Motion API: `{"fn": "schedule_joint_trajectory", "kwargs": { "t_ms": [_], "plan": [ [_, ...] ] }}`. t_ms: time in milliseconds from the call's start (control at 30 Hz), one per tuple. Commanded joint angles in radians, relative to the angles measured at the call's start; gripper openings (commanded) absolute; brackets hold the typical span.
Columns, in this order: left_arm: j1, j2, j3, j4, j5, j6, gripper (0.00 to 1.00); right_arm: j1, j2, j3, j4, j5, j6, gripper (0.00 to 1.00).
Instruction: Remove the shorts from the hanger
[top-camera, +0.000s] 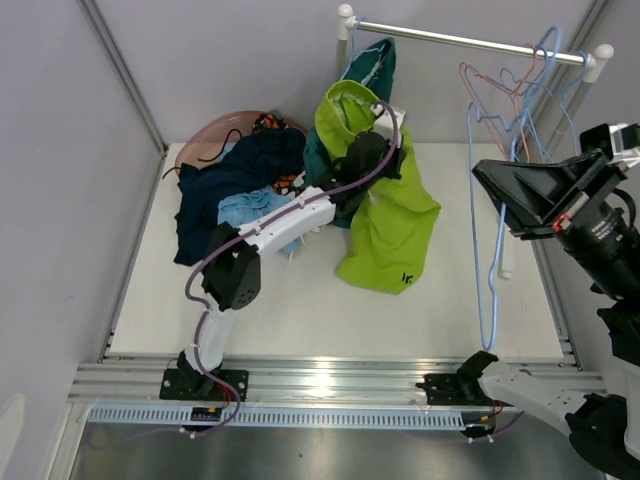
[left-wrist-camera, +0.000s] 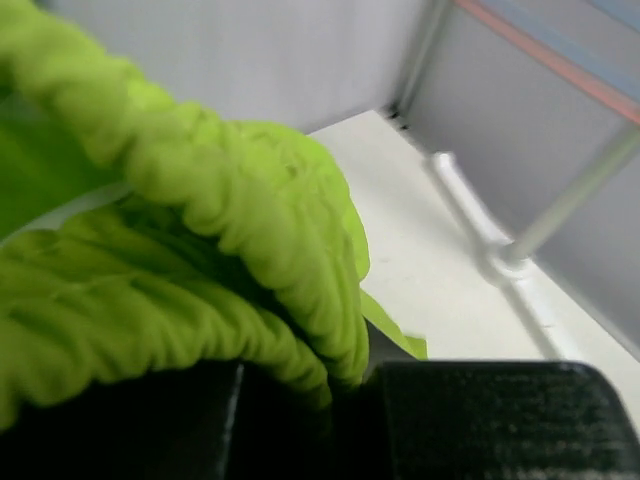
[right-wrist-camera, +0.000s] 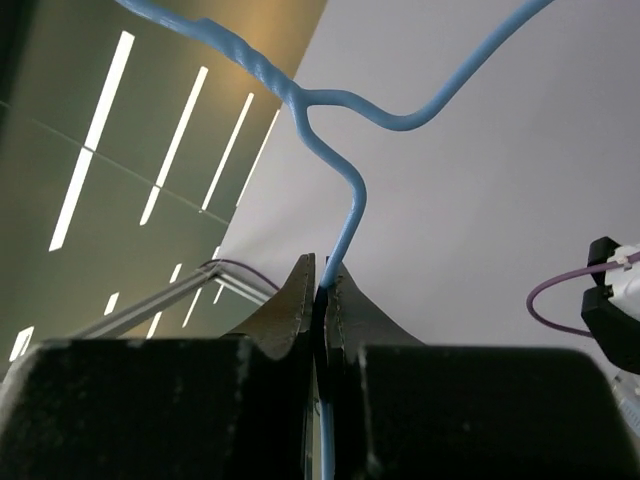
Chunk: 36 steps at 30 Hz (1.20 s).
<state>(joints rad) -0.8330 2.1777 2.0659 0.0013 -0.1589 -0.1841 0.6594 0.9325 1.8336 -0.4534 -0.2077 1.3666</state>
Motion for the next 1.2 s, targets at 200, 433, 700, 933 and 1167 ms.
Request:
{"fn": "schedule_joint_trajectory", "kwargs": {
  "t_ms": [200,433,700,933,1167],
  "plan": [
    [-0.135,-0.701,-0.632,0.039,-0.068,0.000,0.00,0.003,0.078,0.068,-0.085,0.171,-0.234,0.00],
    [-0.124,-1.029,-0.555,-0.270,-0.232,0.162,0.00,-0.067,0.175,0.095,-0.061,0.091,-0.268,0.00],
    [0.238,-0.926,-0.240,-0.464,-0.053,0.181,0.00,-0.478,0.180,-0.220,0.235,-0.321,-0.062,0.00],
    [0.461,-0.670,0.202,-0.589,0.093,0.176,0.00,-0.604,0.290,-0.284,0.337,-0.436,-0.055,0.00],
    [0.684,-0.371,0.514,-0.520,0.326,0.120,0.00,-0.646,0.431,-0.214,0.404,-0.509,-0.026,0.00]
  ]
}}
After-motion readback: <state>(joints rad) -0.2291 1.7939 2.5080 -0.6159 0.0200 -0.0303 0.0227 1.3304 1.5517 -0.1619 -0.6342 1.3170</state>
